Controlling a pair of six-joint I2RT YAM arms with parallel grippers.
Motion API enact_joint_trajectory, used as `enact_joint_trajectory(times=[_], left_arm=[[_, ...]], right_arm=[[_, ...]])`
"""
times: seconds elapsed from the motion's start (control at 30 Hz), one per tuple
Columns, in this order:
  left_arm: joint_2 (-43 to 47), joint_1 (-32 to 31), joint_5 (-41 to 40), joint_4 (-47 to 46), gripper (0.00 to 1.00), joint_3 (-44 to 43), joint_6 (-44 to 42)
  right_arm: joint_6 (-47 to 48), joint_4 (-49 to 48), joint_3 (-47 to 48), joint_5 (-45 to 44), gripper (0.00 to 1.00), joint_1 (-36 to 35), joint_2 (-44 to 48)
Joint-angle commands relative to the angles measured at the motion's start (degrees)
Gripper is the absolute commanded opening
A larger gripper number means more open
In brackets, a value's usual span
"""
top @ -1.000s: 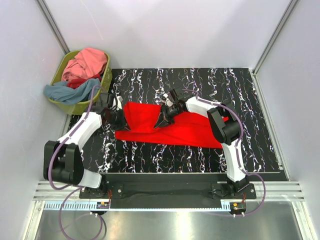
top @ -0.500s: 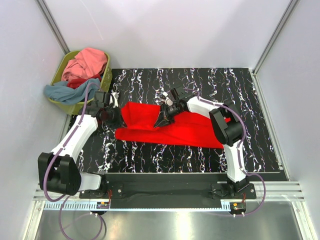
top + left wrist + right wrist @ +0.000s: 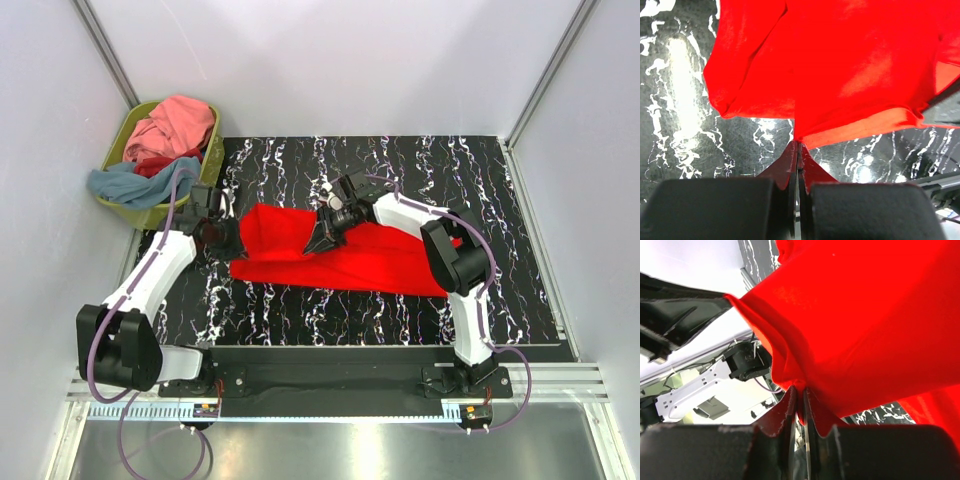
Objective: Fold and stack the t-shirts
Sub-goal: Fold the tshirt
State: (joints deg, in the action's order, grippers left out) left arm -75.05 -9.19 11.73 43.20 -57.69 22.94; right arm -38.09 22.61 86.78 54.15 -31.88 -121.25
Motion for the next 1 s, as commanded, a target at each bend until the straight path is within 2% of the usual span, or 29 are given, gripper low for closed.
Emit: enact_joint_trajectory(times=[0.0,0.17,0.3,0.33,0.37,0.43,0.5,0.57,0.7,0.87,0.9,0.97], left_arm=[[0.87,-0.12,-1.8,-0.66,0.0,1.7,0.18],[0.95,-0.04,-3.37,-1.54,0.0,3.99,-0.18],[-0.1,-0.12,-4.34,-2.68,0.01,6.09,-0.61],[-0.62,-0.04,-4.34,-2.86,0.06,6.1,-0.88],[-0.8,-0.04,-4.0,-3.29,0.22,6.27,-1.66],[-0.98,-0.12,-2.24,-3.56,0.35,5.84,-2.46],[-0.45,-0.04,-0.66,-4.7,0.46,4.7,-3.86],[-0.54,-0.12,-0.13,-5.58,0.51,3.21,-4.22],[-6.41,-0.04,-1.0,-9.09,0.52,-3.8,-4.4],[-21.96,-0.04,-4.34,-14.55,0.45,-14.27,-1.59],[-24.6,-0.04,-4.26,-14.63,0.45,-19.42,-0.89],[-31.37,-0.13,-4.6,-14.64,0.43,-24.11,-0.44]], right_arm=[[-1.02,-0.55,0.76,2.71,0.17,-0.99,0.93],[-0.59,-0.55,-0.65,3.68,0.19,-0.99,-1.35],[0.99,-0.46,-2.4,3.68,0.33,-0.91,-1.62],[1.08,-0.38,-2.41,3.42,0.41,-0.82,-1.1],[1.52,-0.2,-2.49,2.29,0.46,-0.73,0.65],[2.66,1.72,-2.58,0.44,0.57,0.66,3.11],[3.37,2.87,-3.72,-2.01,0.62,3.04,7.32],[3.8,4.45,-5.48,-3.87,0.68,8.21,10.23],[8.02,9.02,-9.43,-15.89,0.71,17.8,17.88],[11.53,14.83,-10.14,-30.3,0.73,30.09,19.91],[11.98,15.44,-9.97,-31.81,0.75,31.25,20.0],[12.94,15.45,-9.79,-35.84,0.77,34.14,20.18]])
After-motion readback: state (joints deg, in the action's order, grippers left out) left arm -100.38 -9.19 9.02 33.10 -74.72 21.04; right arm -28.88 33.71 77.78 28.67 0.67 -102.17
